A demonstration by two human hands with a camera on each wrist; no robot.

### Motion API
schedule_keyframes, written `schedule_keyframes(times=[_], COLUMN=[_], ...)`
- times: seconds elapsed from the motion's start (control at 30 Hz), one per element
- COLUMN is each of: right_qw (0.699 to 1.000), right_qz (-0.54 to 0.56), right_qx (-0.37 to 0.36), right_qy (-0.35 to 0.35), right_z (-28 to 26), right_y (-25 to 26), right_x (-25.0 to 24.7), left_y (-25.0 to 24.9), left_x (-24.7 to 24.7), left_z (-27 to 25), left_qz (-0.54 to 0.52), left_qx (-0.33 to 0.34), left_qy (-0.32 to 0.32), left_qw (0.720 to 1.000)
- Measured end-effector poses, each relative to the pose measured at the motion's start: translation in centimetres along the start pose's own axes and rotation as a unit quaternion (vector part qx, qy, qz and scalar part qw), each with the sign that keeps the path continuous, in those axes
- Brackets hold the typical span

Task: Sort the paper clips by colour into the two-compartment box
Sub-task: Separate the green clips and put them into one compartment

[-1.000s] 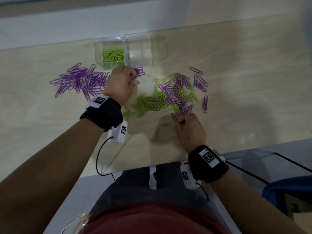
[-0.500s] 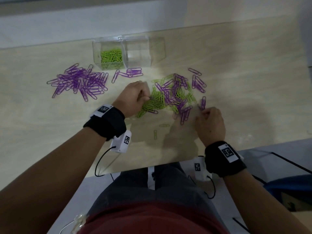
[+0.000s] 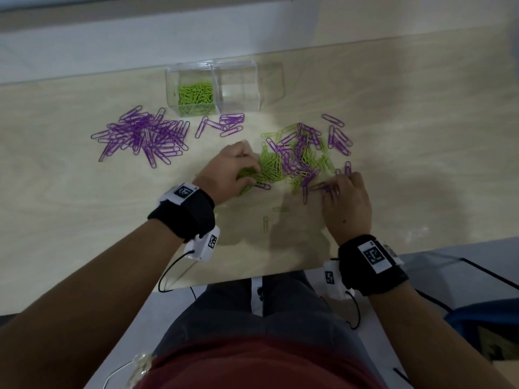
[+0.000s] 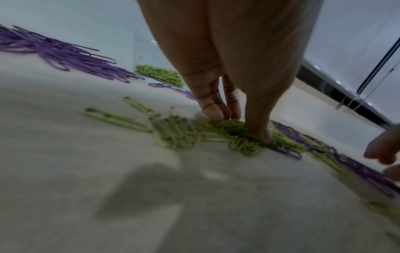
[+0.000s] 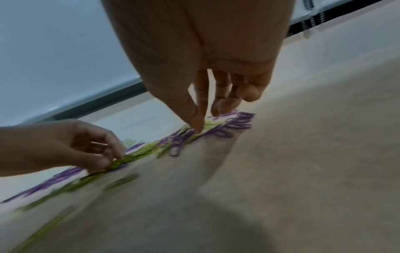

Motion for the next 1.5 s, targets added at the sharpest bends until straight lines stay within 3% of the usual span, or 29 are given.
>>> schedule_keyframes(times=[0.07, 0.17, 0.43, 0.67, 0.83, 0.9, 1.0, 1.1, 1.17, 1.23, 1.33, 1.5], right_qw=[0.999, 0.983, 0.987, 0.968, 0.963, 0.973, 0.991, 0.995, 0.994, 0.996, 0.995, 0.969], right_qz=[0.003, -0.046, -0.031, -0.107, -0.036, -0.004, -0.026, -0.039, -0.048, -0.039, 0.017, 0.038], right_qx=[-0.046, -0.140, -0.111, -0.126, -0.183, -0.166, -0.077, 0.023, 0.045, 0.026, -0.090, -0.183], right_qy=[0.017, 0.112, 0.114, 0.188, 0.192, 0.158, 0.110, 0.084, 0.091, 0.077, 0.046, 0.160], right_z=[-0.3, -1.0, 0.2, 0.2, -0.8, -0.2, 1.9, 3.3, 3.6, 3.6, 3.0, 1.8], right_y=[2.3, 6.4, 10.3, 10.6, 9.1, 7.1, 2.3, -2.0, -3.0, -2.0, 2.9, 9.9], right_x=[1.2, 5.8, 7.5, 8.1, 5.4, 3.1, 0.6, -0.3, 0.0, 0.1, 0.5, 5.0], left_y=[1.1, 2.0, 2.8, 3.7, 1.7, -0.1, -2.3, -2.7, -2.3, -1.9, -0.9, 1.6], left_x=[-0.3, -1.1, -1.4, -2.1, -3.0, -2.2, 0.1, 1.6, 1.8, 1.4, 0.5, -1.8], left_z=[-0.4, -0.8, -1.9, -2.2, -1.4, -0.3, 1.5, 2.5, 2.5, 2.0, 0.4, -3.1], left_qz=[-0.011, -0.027, -0.061, -0.038, 0.048, 0.041, 0.033, 0.060, 0.062, 0.045, 0.027, 0.010], left_qx=[-0.027, -0.044, -0.078, -0.110, -0.059, -0.022, 0.011, -0.007, -0.014, -0.005, 0.012, -0.004], left_qy=[-0.029, -0.067, -0.060, -0.064, -0.097, -0.085, -0.038, -0.001, 0.004, -0.008, -0.037, -0.079], left_qw=[0.999, 0.996, 0.993, 0.991, 0.992, 0.995, 0.999, 0.998, 0.998, 0.999, 0.999, 0.997])
Point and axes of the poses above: each hand's wrist, its own z-axis towards the middle knuckle, its own x-axis out of the palm, y = z × x, the point moved 8 cm from there along z, towards the middle knuckle
